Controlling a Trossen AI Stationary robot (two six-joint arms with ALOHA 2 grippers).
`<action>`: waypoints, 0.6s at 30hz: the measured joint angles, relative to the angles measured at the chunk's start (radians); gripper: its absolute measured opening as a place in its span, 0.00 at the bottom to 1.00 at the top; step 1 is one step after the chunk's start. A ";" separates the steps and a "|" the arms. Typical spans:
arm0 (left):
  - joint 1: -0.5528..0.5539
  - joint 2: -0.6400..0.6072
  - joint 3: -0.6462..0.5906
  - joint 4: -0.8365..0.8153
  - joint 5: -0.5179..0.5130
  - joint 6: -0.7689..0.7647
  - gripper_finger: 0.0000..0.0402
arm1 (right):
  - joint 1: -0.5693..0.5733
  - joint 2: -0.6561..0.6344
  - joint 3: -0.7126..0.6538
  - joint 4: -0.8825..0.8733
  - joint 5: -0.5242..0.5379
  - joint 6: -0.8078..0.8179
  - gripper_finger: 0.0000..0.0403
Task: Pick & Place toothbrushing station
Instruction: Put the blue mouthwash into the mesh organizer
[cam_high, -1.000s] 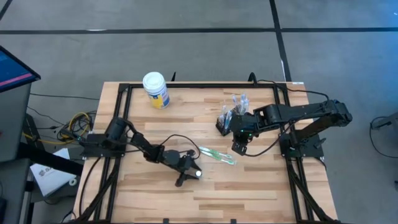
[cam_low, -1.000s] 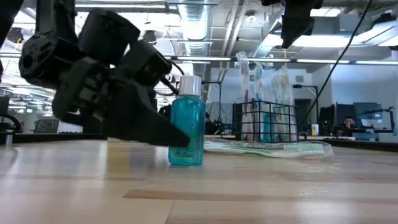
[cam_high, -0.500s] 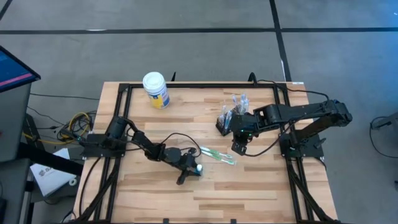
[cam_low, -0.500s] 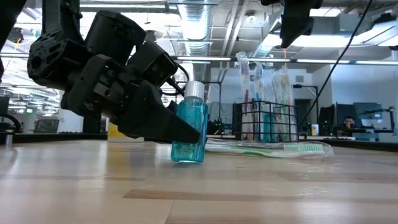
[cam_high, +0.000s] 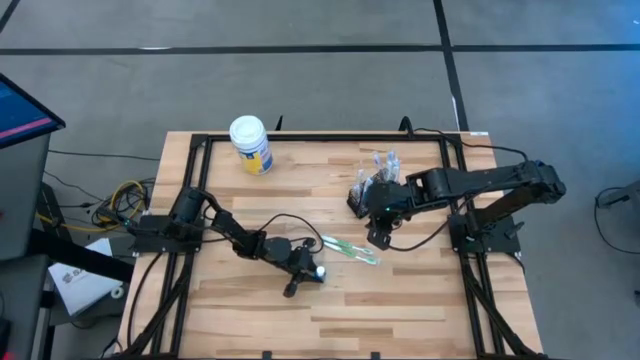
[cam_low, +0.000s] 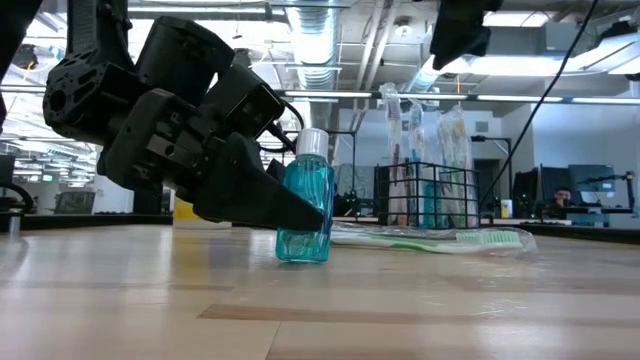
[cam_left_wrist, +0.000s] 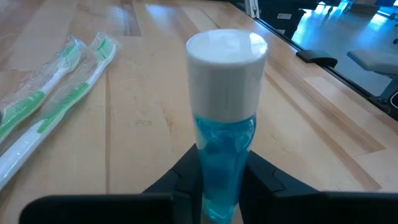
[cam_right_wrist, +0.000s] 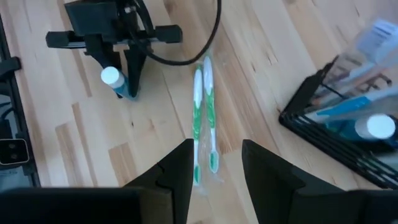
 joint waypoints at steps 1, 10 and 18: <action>0.000 0.000 0.000 0.000 0.000 0.000 0.15 | 0.000 0.003 0.000 0.006 0.000 -0.006 0.31; 0.008 -0.071 -0.002 -0.088 -0.005 0.014 0.15 | 0.023 0.120 0.000 0.108 -0.079 -0.068 0.31; 0.066 -0.244 0.006 -0.262 -0.031 0.085 0.15 | 0.044 0.219 0.004 0.228 -0.165 -0.156 0.31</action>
